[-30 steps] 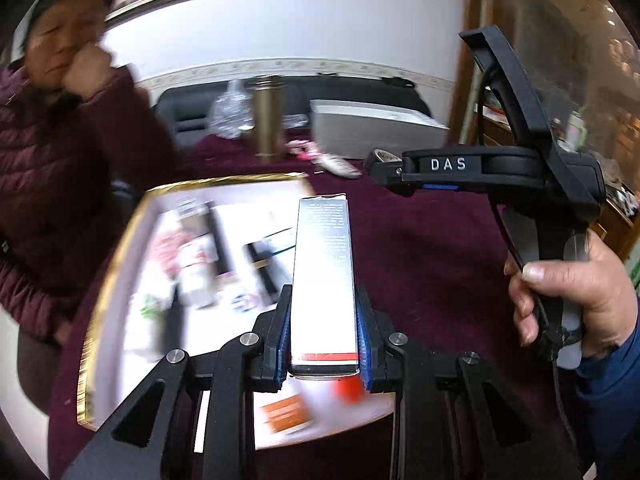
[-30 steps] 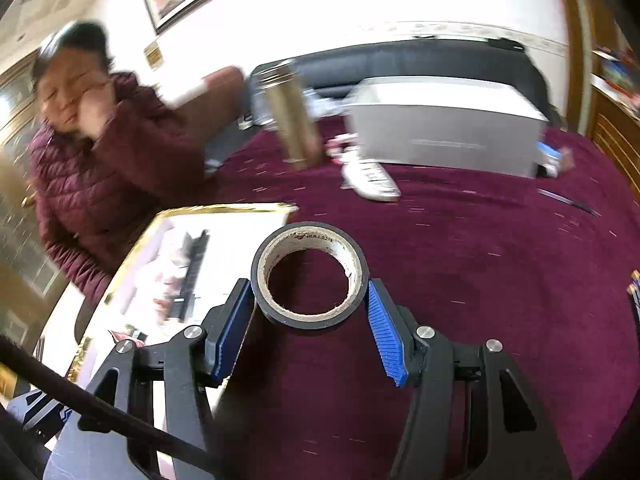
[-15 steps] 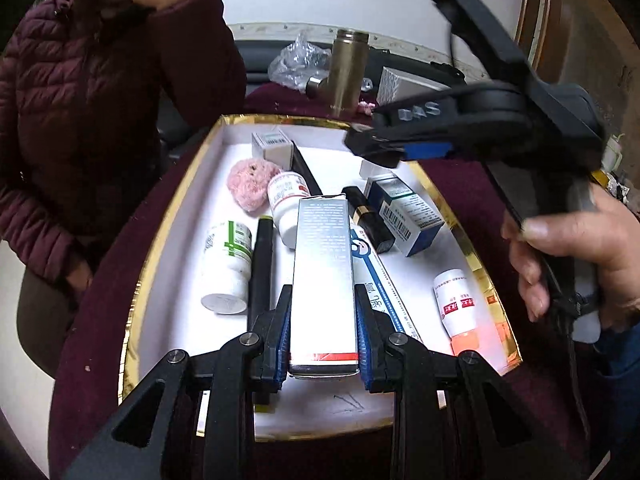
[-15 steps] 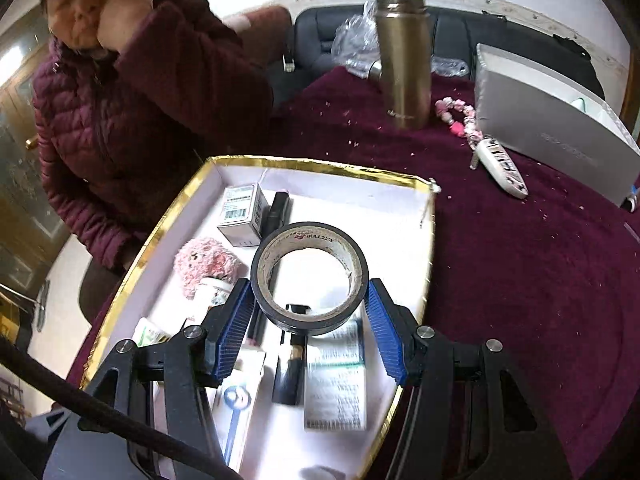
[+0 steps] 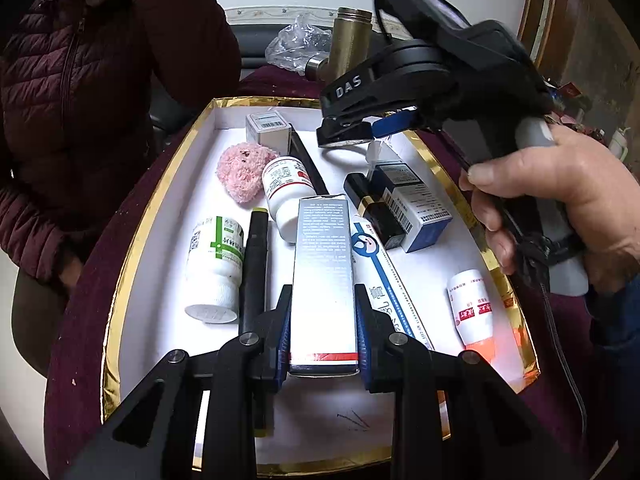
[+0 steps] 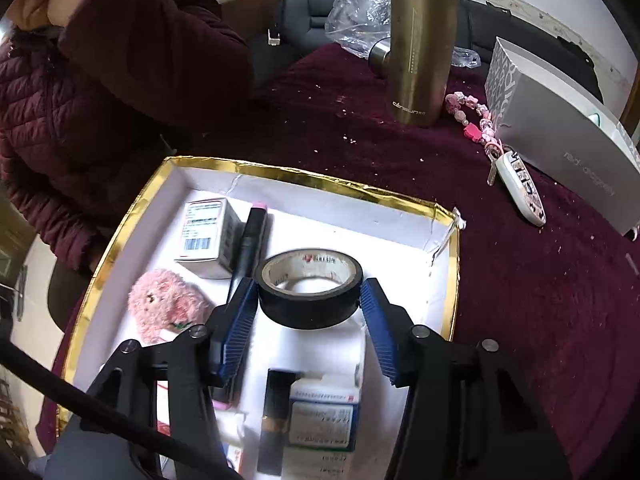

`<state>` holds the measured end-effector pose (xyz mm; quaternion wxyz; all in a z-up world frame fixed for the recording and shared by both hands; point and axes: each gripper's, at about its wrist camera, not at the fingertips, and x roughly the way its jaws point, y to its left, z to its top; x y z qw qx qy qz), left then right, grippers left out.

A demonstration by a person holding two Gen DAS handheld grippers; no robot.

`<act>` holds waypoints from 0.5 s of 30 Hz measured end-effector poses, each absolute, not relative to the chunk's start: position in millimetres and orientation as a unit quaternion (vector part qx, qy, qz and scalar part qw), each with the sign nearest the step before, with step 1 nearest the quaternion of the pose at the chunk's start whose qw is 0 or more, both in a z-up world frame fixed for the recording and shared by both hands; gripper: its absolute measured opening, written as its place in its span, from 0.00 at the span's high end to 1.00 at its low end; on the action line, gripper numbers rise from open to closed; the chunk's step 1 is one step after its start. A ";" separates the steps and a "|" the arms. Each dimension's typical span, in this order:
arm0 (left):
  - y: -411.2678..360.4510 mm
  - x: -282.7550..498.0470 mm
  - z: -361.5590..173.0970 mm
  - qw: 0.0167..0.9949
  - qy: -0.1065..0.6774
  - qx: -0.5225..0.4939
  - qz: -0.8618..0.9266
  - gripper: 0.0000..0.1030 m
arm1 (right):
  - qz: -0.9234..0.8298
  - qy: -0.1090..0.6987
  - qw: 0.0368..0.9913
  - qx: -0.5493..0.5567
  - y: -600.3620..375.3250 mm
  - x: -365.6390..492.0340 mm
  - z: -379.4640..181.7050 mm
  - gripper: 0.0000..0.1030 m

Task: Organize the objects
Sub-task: 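Carry the silver box with the left gripper while the right carries the tape roll over the tray, then open the left gripper to set the box in the tray while the right releases the tape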

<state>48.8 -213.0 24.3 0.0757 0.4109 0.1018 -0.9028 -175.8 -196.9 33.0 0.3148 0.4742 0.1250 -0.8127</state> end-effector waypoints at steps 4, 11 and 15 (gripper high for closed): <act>-210.5 50.1 22.8 0.077 0.101 0.414 -0.901 0.78 | -0.808 0.128 0.314 0.481 -200.1 -179.0 26.2 0.50; -211.2 47.7 20.1 0.083 0.100 0.421 -0.898 0.78 | -0.809 0.141 0.315 0.475 -204.8 -174.9 21.0 0.51; -209.8 45.7 19.2 0.086 0.096 0.422 -0.898 0.78 | -0.809 0.138 0.317 0.475 -203.1 -175.4 20.5 0.51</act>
